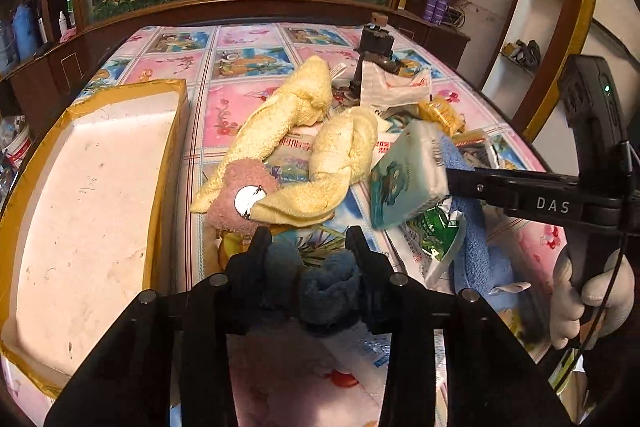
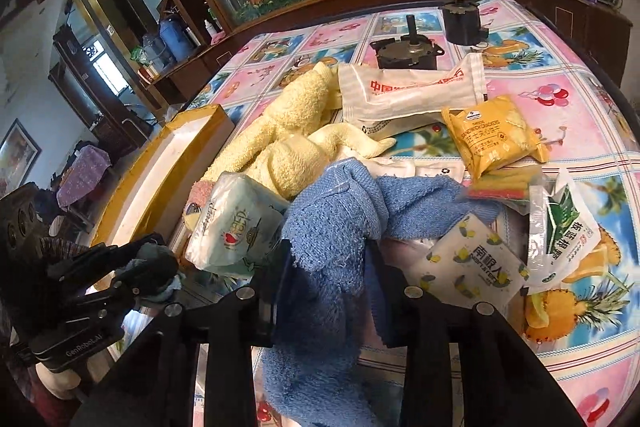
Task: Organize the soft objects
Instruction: 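Grasp the large blue towel with the right tool while the left tool grasps a small blue cloth, then carry both blue cloths into the cardboard tray and open both tools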
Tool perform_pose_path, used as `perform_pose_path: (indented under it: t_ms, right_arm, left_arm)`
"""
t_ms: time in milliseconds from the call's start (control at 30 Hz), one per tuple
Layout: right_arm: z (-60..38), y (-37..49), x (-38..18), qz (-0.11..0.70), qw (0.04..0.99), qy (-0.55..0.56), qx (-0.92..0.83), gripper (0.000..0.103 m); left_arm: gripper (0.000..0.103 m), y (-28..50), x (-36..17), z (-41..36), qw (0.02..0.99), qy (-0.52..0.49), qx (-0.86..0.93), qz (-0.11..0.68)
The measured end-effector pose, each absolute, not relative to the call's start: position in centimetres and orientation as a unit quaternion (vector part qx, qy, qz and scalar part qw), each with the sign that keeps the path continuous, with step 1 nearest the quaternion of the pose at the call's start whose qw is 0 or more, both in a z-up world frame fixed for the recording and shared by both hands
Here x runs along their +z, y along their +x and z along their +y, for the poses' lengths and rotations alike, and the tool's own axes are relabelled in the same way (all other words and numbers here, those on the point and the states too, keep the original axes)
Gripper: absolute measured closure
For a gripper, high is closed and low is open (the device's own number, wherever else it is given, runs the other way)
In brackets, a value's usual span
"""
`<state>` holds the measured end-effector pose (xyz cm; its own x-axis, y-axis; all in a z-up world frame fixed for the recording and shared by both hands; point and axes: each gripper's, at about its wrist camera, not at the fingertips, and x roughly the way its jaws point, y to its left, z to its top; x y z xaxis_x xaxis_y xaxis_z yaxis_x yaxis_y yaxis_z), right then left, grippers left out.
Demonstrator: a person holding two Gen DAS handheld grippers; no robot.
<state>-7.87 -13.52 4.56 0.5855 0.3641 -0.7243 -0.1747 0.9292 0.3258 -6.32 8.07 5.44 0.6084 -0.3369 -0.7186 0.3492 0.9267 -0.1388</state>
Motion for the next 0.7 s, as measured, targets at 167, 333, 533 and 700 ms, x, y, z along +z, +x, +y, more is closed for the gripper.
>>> perform_pose_path:
  t_ms: [167, 333, 533, 700]
  right_arm:
    - [-14.2, -9.6, 7.0, 0.399, 0.898, 0.108, 0.150, 0.069]
    - [-14.2, -11.3, 10.2, 0.360, 0.913, 0.106, 0.158, 0.071]
    - [-13.2, -12.4, 13.5, 0.334, 0.920, 0.101, 0.181, 0.071]
    - [-11.5, -11.8, 16.4, 0.323, 0.914, 0.110, 0.217, 0.071]
  left_arm:
    - [0.067, -7.8, 7.8, 9.1, 0.904, -0.024, -0.208, 0.372]
    - [0.067, -8.6, 9.3, 11.1, 0.901, -0.081, -0.228, 0.361]
    - [0.067, -9.2, 10.8, 14.2, 0.906, -0.120, -0.215, 0.344]
    - [0.067, -9.1, 13.5, 17.3, 0.919, -0.126, -0.192, 0.321]
